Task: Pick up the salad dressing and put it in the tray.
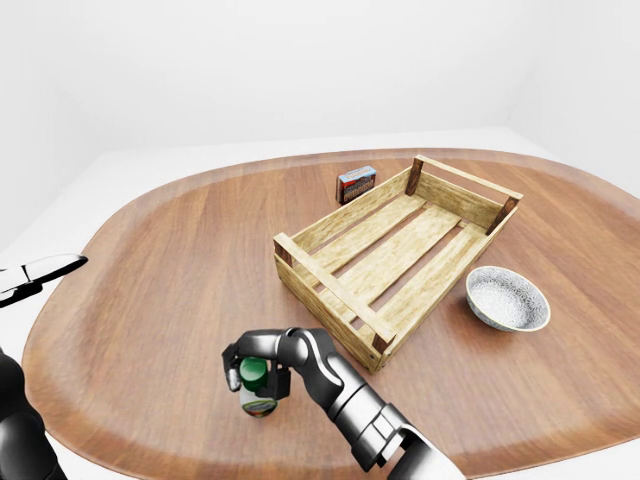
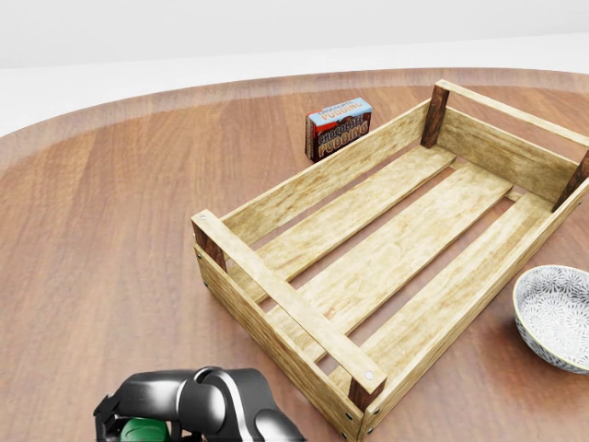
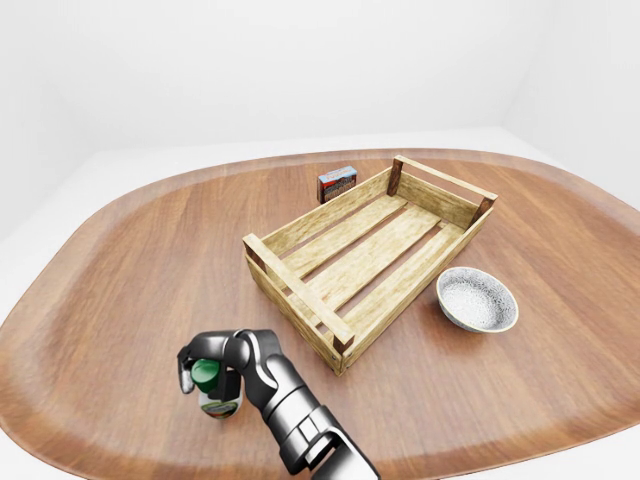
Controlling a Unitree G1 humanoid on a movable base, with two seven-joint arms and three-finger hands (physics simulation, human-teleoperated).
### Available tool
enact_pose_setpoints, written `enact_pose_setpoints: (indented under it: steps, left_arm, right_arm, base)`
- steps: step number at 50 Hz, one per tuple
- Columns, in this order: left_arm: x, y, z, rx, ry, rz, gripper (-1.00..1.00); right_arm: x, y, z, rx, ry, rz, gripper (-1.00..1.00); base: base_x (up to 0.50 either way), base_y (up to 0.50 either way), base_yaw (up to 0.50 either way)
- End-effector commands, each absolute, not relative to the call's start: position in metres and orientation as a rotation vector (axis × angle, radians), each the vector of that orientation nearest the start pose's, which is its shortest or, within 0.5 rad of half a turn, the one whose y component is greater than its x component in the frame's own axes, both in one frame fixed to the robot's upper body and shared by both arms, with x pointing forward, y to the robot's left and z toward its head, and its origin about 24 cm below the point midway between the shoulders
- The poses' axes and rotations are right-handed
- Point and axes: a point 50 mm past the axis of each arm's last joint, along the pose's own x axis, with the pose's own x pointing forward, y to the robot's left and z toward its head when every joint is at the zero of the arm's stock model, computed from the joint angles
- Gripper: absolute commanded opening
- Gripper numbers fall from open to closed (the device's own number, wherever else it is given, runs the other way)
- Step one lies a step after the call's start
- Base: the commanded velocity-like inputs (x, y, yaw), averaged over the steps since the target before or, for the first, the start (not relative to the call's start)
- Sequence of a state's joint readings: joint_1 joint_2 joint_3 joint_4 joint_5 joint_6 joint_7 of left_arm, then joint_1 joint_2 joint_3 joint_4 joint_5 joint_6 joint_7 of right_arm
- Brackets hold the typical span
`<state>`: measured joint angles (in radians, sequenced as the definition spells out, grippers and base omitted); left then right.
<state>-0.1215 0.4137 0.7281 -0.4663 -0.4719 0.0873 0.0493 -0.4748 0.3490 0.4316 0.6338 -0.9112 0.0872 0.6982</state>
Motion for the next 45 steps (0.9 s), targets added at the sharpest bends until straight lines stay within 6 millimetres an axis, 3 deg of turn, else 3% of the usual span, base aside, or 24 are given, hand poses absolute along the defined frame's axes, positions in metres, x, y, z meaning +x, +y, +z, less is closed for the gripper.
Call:
enact_pose_setpoints:
  steps: [1, 8, 18, 25, 30, 32, 34, 35, 41, 45]
  left_arm:
    - [0.188, 0.321, 0.232, 0.044, -0.731, 0.479, 1.0]
    - [0.19, 0.319, 0.231, 0.05, -0.724, 0.474, 1.0]
    - [0.19, 0.317, 0.232, 0.053, -0.732, 0.468, 1.0]
    - [0.188, 0.316, 0.234, 0.055, -0.743, 0.465, 1.0]
    - [0.189, 0.314, 0.234, 0.056, -0.741, 0.459, 1.0]
    - [0.188, 0.314, 0.234, 0.057, -0.745, 0.458, 1.0]
    - [0.188, 0.314, 0.235, 0.056, -0.748, 0.458, 1.0]
    - [0.188, 0.314, 0.234, 0.058, -0.746, 0.459, 1.0]
    - [0.189, 0.314, 0.235, 0.061, -0.747, 0.458, 1.0]
    - [0.187, 0.314, 0.236, 0.064, -0.755, 0.459, 1.0]
  right_arm:
    - [0.271, 0.076, 0.059, -0.917, 0.087, 1.21, -1.0]
    - [0.284, 0.076, 0.103, -1.017, -0.083, 1.091, -1.0]
    - [0.29, 0.07, 0.198, -1.103, -0.42, 0.847, -1.0]
    - [0.289, 0.07, 0.254, -1.075, -0.586, 0.771, -1.0]
    - [0.289, 0.076, 0.32, -0.98, -0.742, 0.791, -1.0]
    - [0.298, 0.067, 0.349, -0.95, -0.771, 0.79, -1.0]
    - [0.305, 0.06, 0.364, -0.921, -0.768, 0.807, -1.0]
    - [0.317, 0.05, 0.374, -0.91, -0.726, 0.797, -1.0]
    - [0.354, 0.012, 0.392, -0.882, -0.55, 0.76, -1.0]
    - [0.377, -0.027, 0.393, -0.891, -0.414, 0.669, -1.0]
  base:
    - [0.0, 0.0, 0.0]
    - [0.0, 0.0, 0.0]
    - [0.0, 0.0, 0.0]
    - [0.0, 0.0, 0.0]
    - [0.0, 0.0, 0.0]
    - [0.0, 0.0, 0.0]
    - [0.0, 0.0, 0.0]
    - [0.0, 0.0, 0.0]
    - [0.0, 0.0, 0.0]
    - [0.0, 0.0, 0.0]
